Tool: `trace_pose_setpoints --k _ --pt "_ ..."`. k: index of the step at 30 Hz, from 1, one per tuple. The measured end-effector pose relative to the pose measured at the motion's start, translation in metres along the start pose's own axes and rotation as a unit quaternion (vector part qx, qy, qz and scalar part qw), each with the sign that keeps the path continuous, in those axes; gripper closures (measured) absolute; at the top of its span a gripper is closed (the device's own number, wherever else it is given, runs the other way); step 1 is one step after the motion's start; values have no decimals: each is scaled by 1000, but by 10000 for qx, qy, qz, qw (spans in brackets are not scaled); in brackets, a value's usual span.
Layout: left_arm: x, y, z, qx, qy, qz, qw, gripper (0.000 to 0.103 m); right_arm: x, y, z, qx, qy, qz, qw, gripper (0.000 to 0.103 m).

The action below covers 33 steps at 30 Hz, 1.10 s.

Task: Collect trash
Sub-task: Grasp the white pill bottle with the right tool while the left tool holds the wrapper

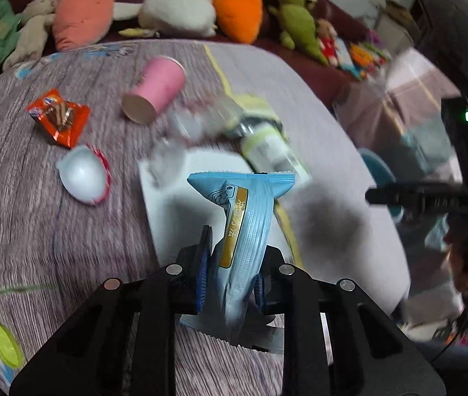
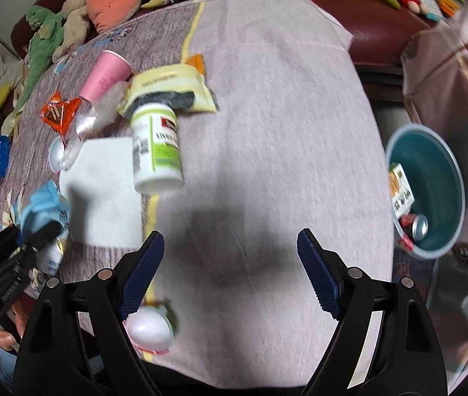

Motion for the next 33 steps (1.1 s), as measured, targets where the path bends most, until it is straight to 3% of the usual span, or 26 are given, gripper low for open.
trace_pose_setpoints --k 7,16,21,33 --pt "-15 33 22 388 -23 -14 9992 80 -27 45 31 325 332 53 9989 24" --pt "-23 38 32 460 3 79 9989 80 -76 78 50 543 594 347 9962 27" --pt "-28 40 31 463 57 99 9989 80 -93 75 51 598 883 512 9930 55" --pt "-21 46 -13 144 131 50 9998 80 -38 52 18 317 1000 -124 9944 55"
Point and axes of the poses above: each gripper's, at about its wrist camera, not at the fingertips, and x roughly against the way its jaws point, z to its left, y to its top, the point moved 2 cm from there along -x, roughly the way its jaws point, and after that the axes turned 7 degrees about x, right-handed, at the moved point
